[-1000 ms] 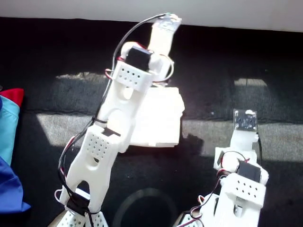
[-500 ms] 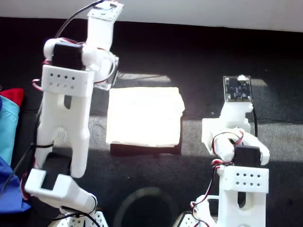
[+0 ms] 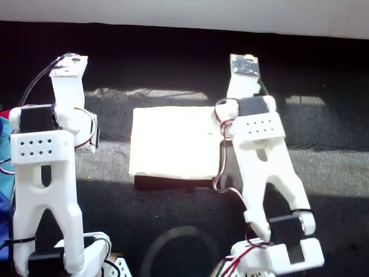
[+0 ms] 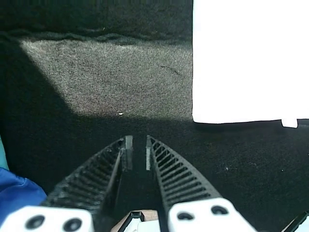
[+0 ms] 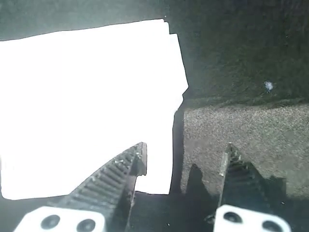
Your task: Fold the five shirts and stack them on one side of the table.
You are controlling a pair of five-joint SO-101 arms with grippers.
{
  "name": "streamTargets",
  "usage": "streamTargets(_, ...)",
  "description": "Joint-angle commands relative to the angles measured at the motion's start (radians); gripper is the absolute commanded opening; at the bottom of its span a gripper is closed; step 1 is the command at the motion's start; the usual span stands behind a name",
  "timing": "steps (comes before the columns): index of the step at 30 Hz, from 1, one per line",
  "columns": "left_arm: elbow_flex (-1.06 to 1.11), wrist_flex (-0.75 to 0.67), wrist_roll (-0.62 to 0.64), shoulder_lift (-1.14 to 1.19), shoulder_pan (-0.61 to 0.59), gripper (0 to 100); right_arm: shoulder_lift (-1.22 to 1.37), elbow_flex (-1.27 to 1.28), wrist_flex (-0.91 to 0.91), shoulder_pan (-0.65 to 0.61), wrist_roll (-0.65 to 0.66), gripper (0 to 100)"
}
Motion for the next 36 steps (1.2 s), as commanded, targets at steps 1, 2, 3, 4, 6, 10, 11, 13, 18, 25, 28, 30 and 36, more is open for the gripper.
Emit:
streamTargets(1,0.039,-0.037,-0.006,-0.084,-0.01,7,0.165,-0.17,0.012,-0.022,-0.068,24.8)
streamTargets(2,0.056,-0.046,-0.006,-0.094,-0.01,7,0.206,-0.199,0.013,-0.022,-0.091,24.8)
streamTargets(3,0.07,-0.052,-0.006,-0.104,-0.01,7,0.24,-0.225,0.022,-0.022,-0.115,24.8)
streamTargets(4,0.087,-0.057,-0.006,-0.11,-0.01,7,0.271,-0.254,0.038,-0.024,-0.137,24.8)
streamTargets(6,0.119,-0.069,-0.014,-0.114,-0.01,7,0.317,-0.311,0.064,-0.035,-0.161,24.8)
streamTargets(10,0.196,-0.121,-0.089,-0.117,-0.01,7,0.372,-0.412,0.097,-0.073,-0.166,24.8)
streamTargets(11,0.213,-0.133,-0.091,-0.119,-0.01,7,0.381,-0.424,0.097,-0.076,-0.166,24.8)
streamTargets(13,0.236,-0.144,-0.089,-0.119,-0.01,7,0.407,-0.435,0.104,-0.079,-0.173,25.0)
streamTargets(18,0.248,-0.141,-0.089,-0.119,-0.013,7,0.496,-0.44,0.097,-0.059,-0.235,25.3)
streamTargets(25,0.242,-0.144,-0.091,-0.119,-0.07,7,0.572,-0.441,0.085,-0.056,-0.241,25.3)
streamTargets(28,0.242,-0.144,-0.091,-0.119,-0.088,7,0.604,-0.441,0.053,-0.054,-0.241,25.3)
streamTargets(30,0.242,-0.144,-0.091,-0.119,-0.093,7,0.634,-0.441,0.03,-0.054,-0.242,25.9)
streamTargets(36,0.248,-0.144,-0.091,-0.119,-0.093,7,0.722,-0.441,-0.019,-0.056,-0.236,32.1)
